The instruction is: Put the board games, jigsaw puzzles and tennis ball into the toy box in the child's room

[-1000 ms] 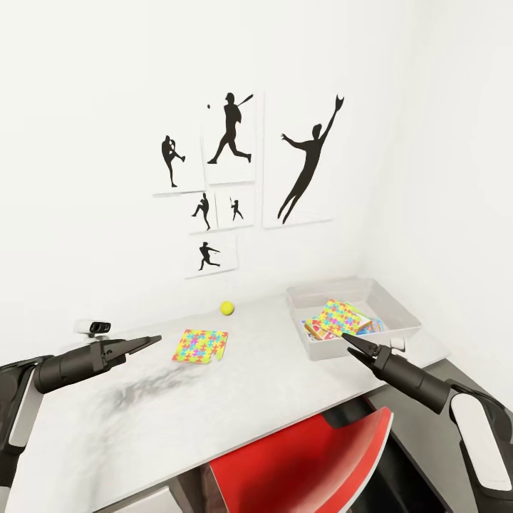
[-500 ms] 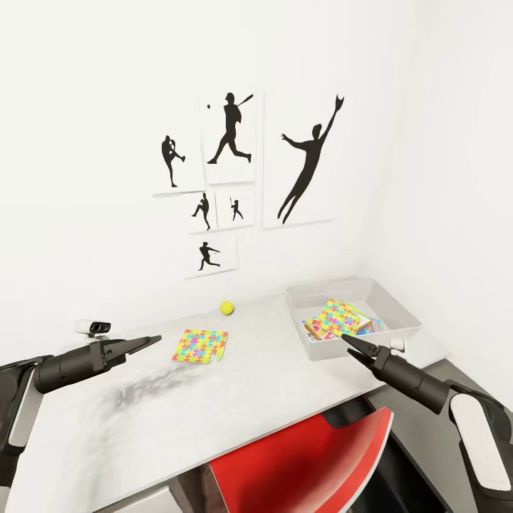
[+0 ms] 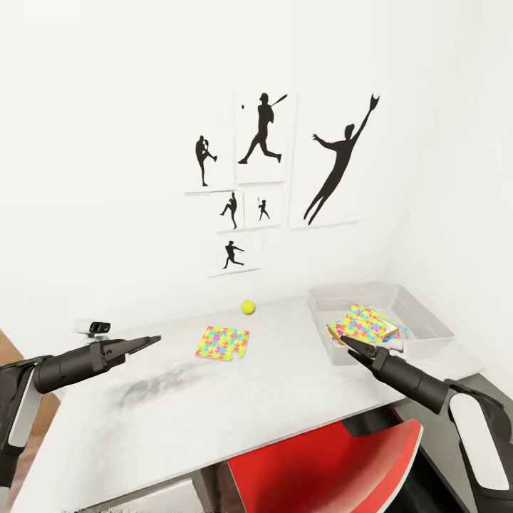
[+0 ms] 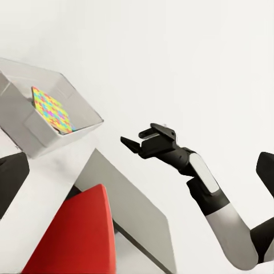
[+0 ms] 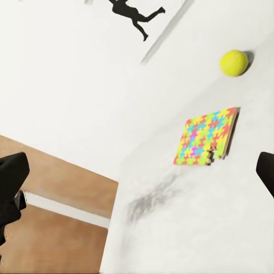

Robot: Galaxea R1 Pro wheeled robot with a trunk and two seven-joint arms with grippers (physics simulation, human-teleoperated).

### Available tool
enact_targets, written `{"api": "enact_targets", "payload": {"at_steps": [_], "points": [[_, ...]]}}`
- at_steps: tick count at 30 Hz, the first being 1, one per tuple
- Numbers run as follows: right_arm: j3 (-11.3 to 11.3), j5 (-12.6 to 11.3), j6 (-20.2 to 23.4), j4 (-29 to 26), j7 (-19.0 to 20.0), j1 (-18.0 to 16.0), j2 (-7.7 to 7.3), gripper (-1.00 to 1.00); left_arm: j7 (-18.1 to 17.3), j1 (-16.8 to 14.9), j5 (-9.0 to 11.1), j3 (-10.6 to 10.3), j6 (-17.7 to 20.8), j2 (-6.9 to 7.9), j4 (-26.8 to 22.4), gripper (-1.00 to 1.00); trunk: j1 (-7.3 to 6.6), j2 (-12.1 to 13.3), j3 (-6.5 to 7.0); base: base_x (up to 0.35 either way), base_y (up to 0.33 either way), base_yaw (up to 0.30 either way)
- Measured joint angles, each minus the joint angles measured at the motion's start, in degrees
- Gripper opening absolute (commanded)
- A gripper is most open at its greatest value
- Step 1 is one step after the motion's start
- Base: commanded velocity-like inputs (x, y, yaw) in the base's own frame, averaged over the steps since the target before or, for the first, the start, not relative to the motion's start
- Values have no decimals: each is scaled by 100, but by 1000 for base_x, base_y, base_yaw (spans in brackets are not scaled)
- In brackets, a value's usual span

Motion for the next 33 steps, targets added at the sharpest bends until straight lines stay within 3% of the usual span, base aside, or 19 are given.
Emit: {"api": "enact_targets", "payload": {"at_steps": [10, 24, 33], "points": [[282, 185, -4, -1, -132, 0, 3, 100, 0, 1, -1, 0, 0, -1, 0, 100, 0, 0, 0, 0, 18, 291], [308, 192, 3, 14, -184, -6, -5, 100, 8, 6, 3, 0, 0, -16, 0, 100, 0, 0, -46, 0, 134, 271], [260, 183, 3, 12, -170, -7, -10, 100, 15, 4, 3, -8, -7, -20, 1, 100, -1, -1, -65, 15, 146, 76]]}}
